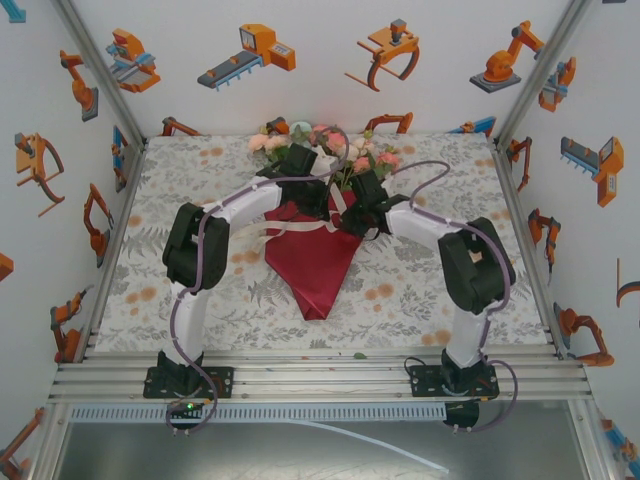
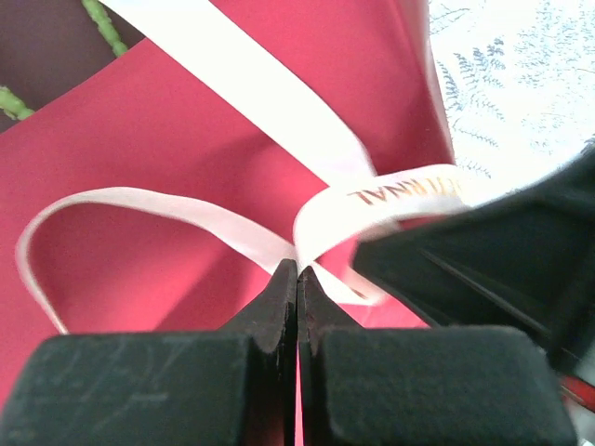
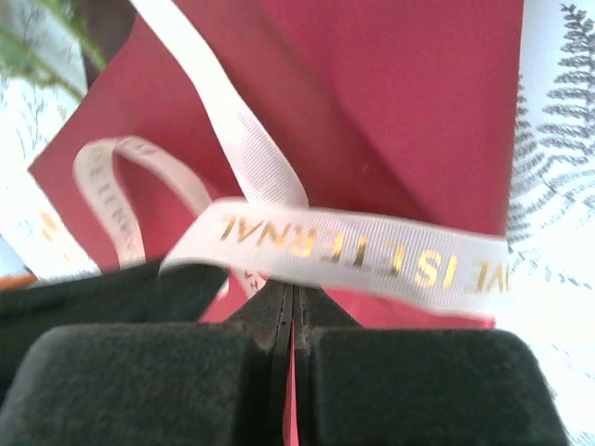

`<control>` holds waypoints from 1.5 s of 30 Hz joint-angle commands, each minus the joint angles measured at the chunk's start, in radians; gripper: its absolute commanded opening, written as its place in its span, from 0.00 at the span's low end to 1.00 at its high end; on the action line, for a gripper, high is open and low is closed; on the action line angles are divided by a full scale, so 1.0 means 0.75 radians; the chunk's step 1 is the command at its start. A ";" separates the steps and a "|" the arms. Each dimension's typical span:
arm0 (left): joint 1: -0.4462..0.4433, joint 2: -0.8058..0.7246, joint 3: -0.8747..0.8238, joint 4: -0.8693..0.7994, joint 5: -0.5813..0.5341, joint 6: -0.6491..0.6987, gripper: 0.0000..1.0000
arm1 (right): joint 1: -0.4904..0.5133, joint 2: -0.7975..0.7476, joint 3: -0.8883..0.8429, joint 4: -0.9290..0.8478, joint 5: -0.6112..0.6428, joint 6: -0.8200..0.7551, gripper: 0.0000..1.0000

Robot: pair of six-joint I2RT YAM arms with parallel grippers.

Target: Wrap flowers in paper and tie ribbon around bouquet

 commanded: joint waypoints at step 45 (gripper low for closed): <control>0.415 -0.461 -0.655 -0.158 -0.451 -1.880 0.46 | 0.042 -0.576 -0.244 -0.044 -0.024 -0.751 0.00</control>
